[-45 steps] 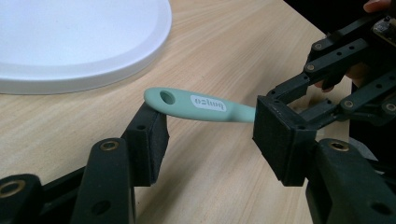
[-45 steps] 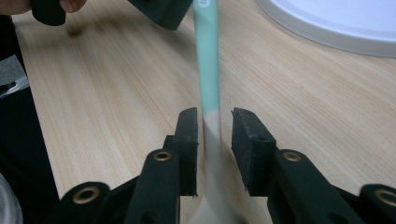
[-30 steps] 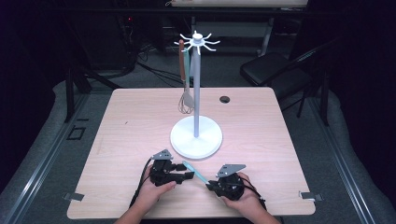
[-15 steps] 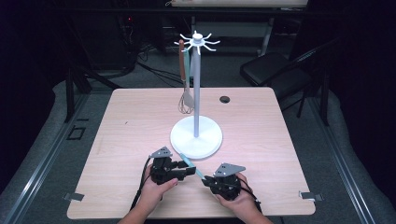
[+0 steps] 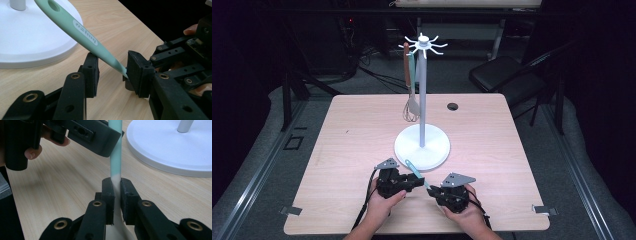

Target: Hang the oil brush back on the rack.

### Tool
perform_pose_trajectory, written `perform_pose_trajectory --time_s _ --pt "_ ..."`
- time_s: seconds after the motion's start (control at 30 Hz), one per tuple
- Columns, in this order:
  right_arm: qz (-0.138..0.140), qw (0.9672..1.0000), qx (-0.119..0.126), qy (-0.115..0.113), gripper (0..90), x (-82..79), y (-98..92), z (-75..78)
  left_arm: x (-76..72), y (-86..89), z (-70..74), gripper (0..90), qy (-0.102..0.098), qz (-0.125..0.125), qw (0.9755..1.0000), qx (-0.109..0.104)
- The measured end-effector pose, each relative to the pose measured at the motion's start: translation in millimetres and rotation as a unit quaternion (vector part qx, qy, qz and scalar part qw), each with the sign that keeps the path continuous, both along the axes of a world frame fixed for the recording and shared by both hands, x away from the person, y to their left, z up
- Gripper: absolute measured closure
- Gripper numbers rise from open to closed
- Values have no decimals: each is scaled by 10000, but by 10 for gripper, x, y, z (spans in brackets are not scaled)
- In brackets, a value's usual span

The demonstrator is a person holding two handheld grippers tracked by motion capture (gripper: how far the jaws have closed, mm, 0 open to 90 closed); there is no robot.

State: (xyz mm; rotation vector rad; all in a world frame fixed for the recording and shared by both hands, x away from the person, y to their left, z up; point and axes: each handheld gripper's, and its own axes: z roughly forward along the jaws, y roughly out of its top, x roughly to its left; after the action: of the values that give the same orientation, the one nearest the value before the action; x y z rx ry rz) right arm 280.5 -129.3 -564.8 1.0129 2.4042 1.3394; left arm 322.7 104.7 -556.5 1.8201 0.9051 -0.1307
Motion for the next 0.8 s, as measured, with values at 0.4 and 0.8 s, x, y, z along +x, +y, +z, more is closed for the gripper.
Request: perform_pose_trajectory --time_s 0.4,0.8 --pt "-31 10000 -64 -8 827 12 26 -27 4 -61 32 682 -106 -10 9999 -15" --pt "-82 9999 -66 38 827 28 31 -53 14 -79 3 727 -54 104 9999 -23"
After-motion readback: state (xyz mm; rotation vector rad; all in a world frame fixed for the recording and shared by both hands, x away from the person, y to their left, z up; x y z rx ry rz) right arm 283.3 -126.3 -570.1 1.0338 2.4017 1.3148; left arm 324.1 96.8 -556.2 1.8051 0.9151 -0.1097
